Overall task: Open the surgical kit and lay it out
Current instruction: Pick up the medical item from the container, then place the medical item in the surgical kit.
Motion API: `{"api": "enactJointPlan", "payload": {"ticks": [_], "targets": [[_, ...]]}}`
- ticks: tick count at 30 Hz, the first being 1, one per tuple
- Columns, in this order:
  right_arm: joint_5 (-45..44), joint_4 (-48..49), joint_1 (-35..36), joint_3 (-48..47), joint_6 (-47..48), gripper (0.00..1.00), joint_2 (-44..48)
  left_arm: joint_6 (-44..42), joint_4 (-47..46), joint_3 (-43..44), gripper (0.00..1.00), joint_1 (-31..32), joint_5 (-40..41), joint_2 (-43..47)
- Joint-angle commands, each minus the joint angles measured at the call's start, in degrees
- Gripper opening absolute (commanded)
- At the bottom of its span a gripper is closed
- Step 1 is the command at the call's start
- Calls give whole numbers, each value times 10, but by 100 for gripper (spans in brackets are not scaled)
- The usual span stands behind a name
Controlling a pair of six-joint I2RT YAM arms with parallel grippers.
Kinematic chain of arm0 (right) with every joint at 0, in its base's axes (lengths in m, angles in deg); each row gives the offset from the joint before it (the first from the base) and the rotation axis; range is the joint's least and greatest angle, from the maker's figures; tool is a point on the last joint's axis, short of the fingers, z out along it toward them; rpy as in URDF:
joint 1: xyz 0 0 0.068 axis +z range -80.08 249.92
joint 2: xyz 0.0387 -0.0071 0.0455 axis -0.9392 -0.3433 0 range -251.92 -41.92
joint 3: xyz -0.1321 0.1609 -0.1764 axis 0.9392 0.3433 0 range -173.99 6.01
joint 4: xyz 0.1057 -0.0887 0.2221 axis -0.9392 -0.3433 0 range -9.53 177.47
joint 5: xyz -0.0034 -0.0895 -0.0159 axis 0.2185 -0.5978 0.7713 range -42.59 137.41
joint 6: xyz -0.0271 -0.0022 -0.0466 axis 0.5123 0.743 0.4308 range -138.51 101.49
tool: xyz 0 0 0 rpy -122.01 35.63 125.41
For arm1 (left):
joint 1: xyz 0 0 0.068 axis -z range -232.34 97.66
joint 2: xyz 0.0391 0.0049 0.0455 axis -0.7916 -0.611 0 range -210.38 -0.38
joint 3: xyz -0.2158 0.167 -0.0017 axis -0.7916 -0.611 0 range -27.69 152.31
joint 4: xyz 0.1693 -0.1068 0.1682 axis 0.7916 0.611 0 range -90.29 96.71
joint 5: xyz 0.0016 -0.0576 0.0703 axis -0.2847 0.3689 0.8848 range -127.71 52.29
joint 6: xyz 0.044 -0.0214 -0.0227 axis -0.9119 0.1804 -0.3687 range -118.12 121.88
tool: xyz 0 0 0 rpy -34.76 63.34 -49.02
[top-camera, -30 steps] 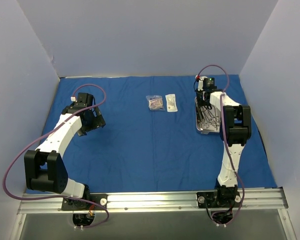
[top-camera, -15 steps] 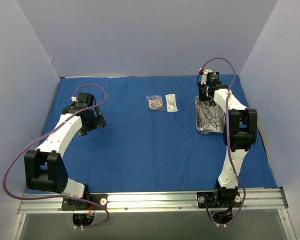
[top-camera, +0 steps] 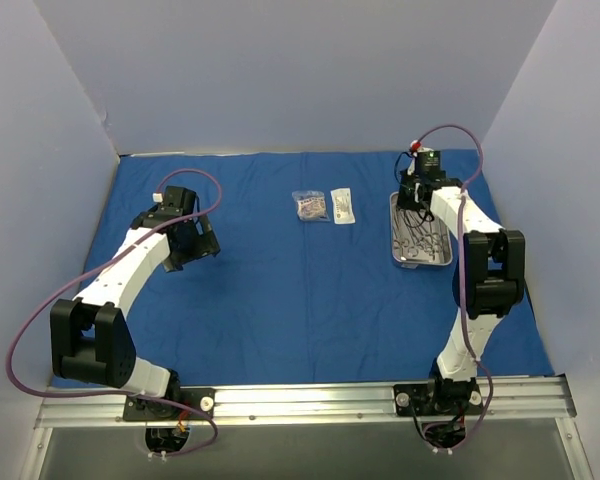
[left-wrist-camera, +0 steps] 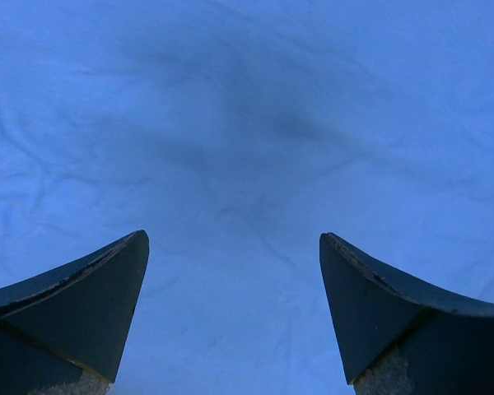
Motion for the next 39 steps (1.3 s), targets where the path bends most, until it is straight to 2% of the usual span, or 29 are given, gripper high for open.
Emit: {"api": "enactJointPlan", "payload": {"ticks": [1, 4, 7, 13, 18, 23, 24, 28, 30, 32, 37, 39], "targets": [[-53, 36, 49, 14, -102, 0, 95, 15, -13, 32, 94, 31, -17, 18], [-109, 30, 96, 18, -147, 0, 125, 33, -19, 47, 94, 74, -29, 34], [-123, 30, 141, 25, -208, 0, 156, 47, -41, 62, 95, 115, -37, 55], [-175, 22, 219, 28, -289, 0, 209, 60, -125, 88, 95, 245, -42, 77], [-169, -9, 255, 26, -323, 0, 239, 47, -207, 99, 97, 355, -14, 55], [-164, 4, 283, 68, -343, 0, 289, 30, -242, 134, 100, 424, 22, 5], [-159, 13, 288, 85, -344, 0, 305, 30, -248, 139, 94, 431, 28, -1], [-155, 15, 297, 112, -349, 0, 339, 28, -280, 146, 86, 456, 49, -22], [-153, 9, 299, 119, -349, 0, 355, 25, -286, 149, 77, 462, 60, -35], [-148, 8, 301, 130, -348, 0, 366, 29, -280, 158, 75, 466, 77, -47], [-144, 0, 302, 139, -340, 0, 391, 23, -287, 167, 59, 478, 120, -59], [-141, -2, 302, 140, -335, 0, 395, 21, -288, 171, 58, 483, 131, -62]]}}
